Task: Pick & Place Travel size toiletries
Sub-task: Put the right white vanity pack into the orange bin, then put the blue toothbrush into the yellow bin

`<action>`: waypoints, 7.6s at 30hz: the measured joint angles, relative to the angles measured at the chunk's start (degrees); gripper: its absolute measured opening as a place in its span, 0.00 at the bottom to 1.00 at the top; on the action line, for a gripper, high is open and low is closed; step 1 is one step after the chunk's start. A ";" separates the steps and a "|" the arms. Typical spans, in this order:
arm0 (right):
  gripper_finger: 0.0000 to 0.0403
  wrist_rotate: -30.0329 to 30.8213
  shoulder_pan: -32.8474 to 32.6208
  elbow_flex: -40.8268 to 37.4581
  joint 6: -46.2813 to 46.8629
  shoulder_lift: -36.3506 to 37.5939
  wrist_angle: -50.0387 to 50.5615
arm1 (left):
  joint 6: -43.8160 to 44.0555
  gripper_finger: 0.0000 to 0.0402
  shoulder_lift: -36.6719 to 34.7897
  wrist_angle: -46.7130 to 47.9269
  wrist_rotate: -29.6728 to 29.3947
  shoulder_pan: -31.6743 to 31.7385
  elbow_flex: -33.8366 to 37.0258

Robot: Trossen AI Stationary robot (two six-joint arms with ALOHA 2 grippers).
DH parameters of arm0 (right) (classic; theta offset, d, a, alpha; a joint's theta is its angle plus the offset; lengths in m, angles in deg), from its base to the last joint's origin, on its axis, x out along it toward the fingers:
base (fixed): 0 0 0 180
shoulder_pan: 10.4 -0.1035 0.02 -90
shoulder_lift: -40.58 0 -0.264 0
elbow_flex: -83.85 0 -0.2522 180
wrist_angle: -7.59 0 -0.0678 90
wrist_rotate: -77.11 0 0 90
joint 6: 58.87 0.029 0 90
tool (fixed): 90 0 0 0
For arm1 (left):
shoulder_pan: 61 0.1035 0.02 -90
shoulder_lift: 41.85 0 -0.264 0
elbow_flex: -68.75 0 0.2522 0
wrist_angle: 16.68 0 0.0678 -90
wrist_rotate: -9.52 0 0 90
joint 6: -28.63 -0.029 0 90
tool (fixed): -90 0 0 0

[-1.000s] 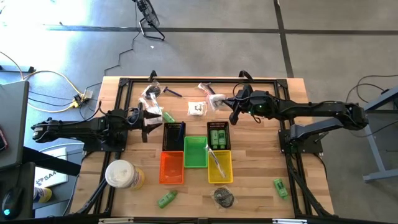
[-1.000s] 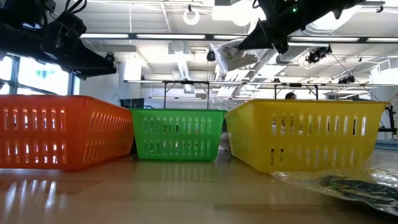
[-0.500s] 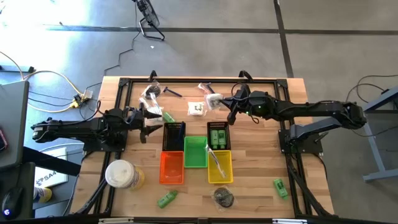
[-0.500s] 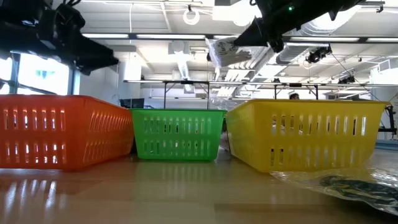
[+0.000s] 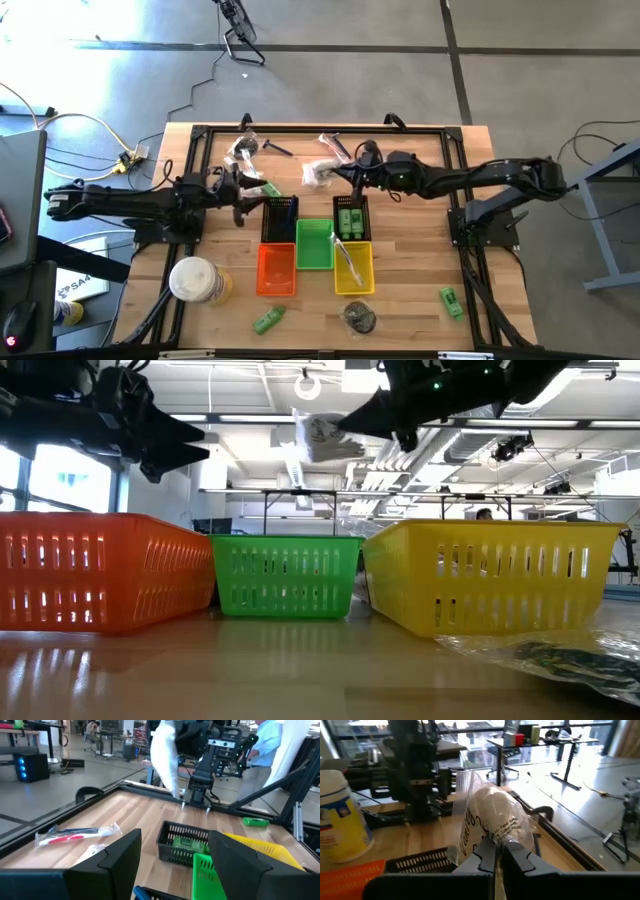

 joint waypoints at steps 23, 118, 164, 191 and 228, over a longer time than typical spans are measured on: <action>0.01 -2.37 -0.70 0.00 -0.54 -2.63 -3.88 | 1.47 0.57 28.78 -26.82 0.03 0.00 -5.72; 0.67 5.89 -1.79 0.02 -1.83 5.72 16.99 | 1.77 0.06 43.28 -17.05 7.34 0.00 -21.84; 0.64 7.12 -1.31 0.00 -1.59 10.77 22.70 | 29.45 0.06 30.35 56.06 7.02 -25.16 -38.93; 0.64 7.12 -1.27 0.00 -2.90 10.74 23.35 | 29.18 0.31 37.03 54.06 11.63 -25.14 -38.91; 0.64 7.12 -1.27 0.00 -3.34 10.74 23.44 | 18.46 0.50 36.81 52.64 7.57 -24.32 -38.92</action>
